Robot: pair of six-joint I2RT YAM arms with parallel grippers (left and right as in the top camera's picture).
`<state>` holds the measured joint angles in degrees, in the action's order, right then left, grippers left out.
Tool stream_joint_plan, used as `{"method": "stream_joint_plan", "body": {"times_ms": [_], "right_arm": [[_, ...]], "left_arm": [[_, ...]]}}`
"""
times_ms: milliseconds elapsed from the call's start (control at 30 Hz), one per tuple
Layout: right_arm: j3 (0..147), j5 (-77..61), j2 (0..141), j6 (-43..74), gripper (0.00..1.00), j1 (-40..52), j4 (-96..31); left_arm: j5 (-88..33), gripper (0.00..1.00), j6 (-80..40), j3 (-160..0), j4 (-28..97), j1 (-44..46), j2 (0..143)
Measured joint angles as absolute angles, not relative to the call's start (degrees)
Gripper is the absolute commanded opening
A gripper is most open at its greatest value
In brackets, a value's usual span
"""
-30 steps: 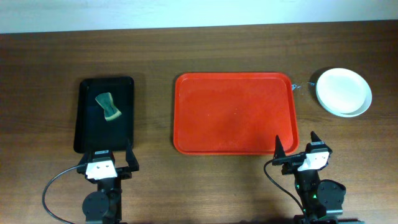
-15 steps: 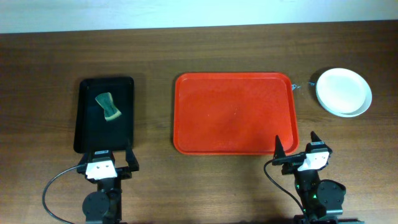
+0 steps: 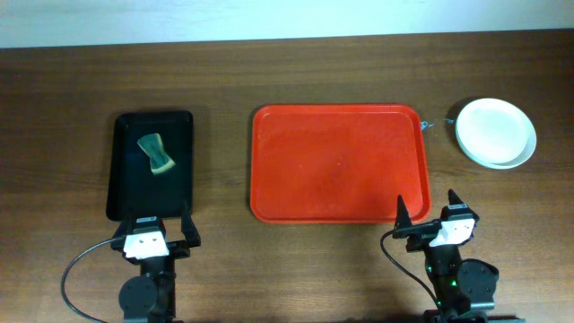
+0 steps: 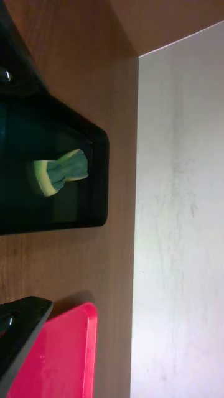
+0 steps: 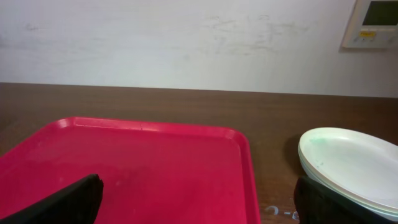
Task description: Clean dirty plates on tray and stack at the side
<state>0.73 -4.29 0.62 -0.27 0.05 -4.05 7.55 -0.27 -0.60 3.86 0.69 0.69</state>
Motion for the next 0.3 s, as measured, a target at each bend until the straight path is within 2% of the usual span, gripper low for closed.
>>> {"method": "stream_joint_plan", "body": {"times_ms": [300], "right_arm": [[0.7,-4.3,0.6,-0.3,0.99,0.1,-4.1]], "left_arm": [[7.6,0.99,-0.3,-0.6,3.9,0.7,0.7]]}}
